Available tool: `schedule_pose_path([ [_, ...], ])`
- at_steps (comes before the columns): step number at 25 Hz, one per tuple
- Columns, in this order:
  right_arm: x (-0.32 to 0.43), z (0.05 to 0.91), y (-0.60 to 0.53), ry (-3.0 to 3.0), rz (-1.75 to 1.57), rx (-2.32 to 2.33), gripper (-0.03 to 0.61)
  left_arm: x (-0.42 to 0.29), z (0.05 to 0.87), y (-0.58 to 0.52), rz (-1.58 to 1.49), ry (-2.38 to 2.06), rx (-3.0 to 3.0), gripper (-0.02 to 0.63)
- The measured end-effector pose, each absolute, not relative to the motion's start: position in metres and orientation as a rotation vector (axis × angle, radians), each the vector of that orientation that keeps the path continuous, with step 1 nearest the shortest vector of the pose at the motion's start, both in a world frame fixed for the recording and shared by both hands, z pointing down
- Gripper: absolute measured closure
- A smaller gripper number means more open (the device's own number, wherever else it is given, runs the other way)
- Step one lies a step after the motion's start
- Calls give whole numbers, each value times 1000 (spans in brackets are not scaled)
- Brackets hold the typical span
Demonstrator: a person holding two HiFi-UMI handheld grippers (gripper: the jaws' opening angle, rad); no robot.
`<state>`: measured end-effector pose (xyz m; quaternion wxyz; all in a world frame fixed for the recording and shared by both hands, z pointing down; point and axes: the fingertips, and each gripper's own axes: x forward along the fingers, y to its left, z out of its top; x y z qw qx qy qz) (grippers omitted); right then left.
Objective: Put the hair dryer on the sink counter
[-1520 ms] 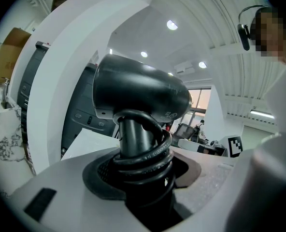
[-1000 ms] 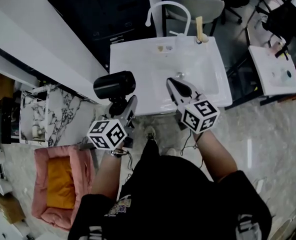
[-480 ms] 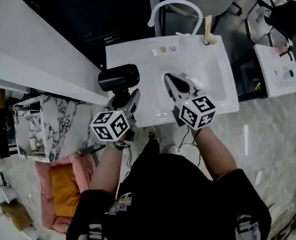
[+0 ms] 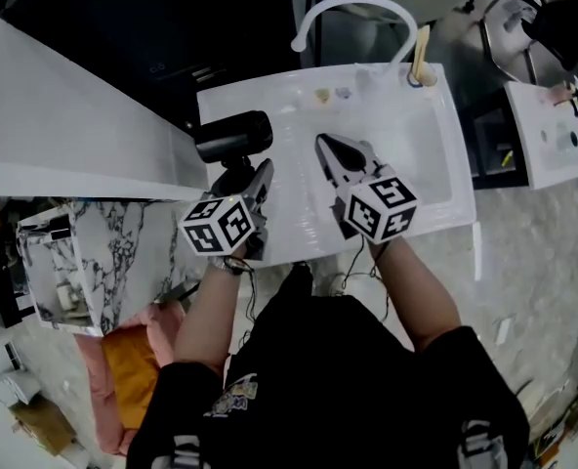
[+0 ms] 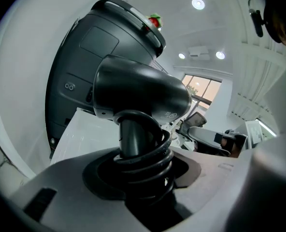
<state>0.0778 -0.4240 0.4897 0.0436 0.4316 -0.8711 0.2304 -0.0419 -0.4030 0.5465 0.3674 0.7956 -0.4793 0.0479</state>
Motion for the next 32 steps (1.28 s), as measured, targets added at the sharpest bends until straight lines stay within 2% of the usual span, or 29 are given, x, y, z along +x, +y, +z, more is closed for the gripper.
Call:
schedule_pose_path([
  [17, 81, 546, -472, -2538, 845, 1375, 580, -44, 638, -474, 266, -1175, 1892, 407],
  [32, 83, 582, -474, -2455, 941, 1390, 580, -46, 704, -494, 417, -1163, 1758, 407],
])
